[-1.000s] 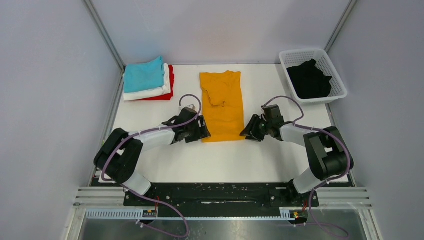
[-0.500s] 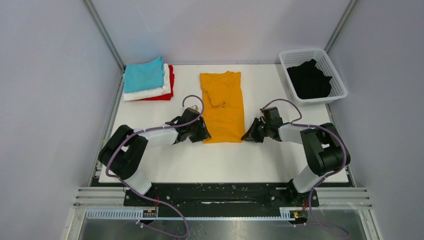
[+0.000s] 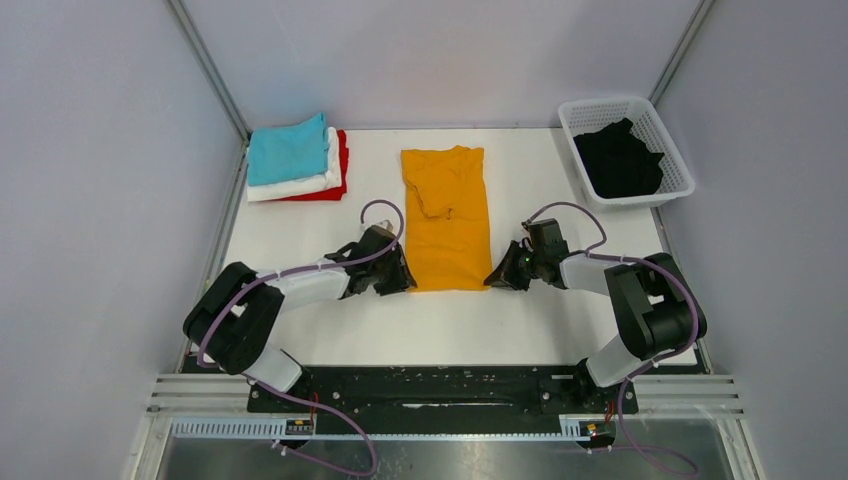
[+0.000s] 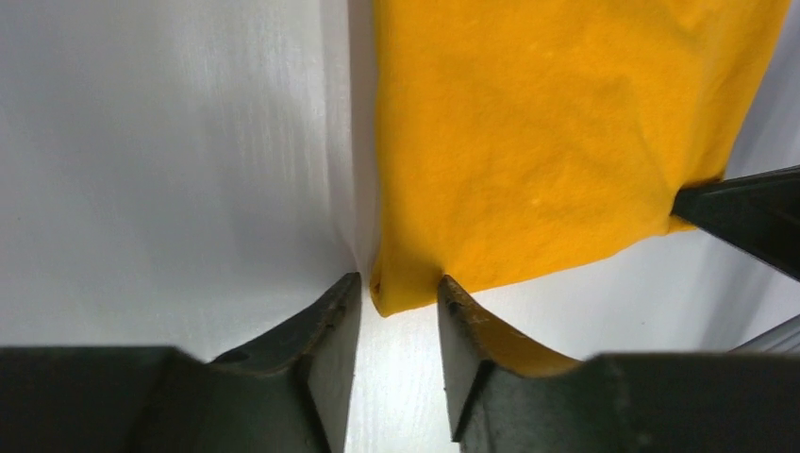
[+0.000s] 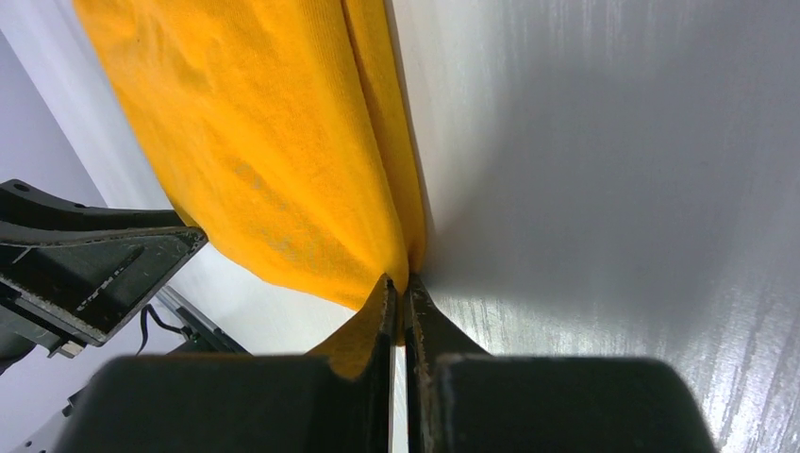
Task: Fold and stack the t-shirts
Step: Grab one side of the 2/3 rectangular tshirt with both arms, then fold the long partially folded tshirt into a neat square, then put the neatly folded tshirt into the corner of the board with the left arm
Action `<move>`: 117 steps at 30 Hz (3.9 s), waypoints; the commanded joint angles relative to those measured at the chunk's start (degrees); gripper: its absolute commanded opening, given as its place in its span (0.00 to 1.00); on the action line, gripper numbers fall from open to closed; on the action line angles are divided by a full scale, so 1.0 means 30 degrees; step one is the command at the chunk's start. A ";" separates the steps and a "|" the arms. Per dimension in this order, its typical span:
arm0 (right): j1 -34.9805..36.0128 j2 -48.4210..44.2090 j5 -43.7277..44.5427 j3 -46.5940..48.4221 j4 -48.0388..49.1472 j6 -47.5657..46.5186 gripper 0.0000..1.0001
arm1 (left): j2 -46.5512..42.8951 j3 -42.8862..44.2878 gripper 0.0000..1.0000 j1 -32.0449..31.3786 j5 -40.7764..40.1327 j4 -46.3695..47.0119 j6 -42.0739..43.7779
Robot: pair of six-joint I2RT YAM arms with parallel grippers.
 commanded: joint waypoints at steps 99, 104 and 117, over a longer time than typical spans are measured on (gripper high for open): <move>-0.3860 -0.2321 0.3465 0.9881 -0.6729 -0.3588 0.99 | 0.7383 1.3884 0.99 0.5302 0.1392 -0.4456 0.5485; -0.4175 -0.8425 0.6376 0.5051 -0.5442 -0.2722 0.99 | 0.8730 1.4169 0.99 0.4796 0.1504 -0.4702 0.5891; -0.4349 -1.8012 1.0294 0.0556 -0.7279 -0.3789 0.99 | 1.2361 1.6910 0.78 0.2495 -0.0515 -0.7440 0.5410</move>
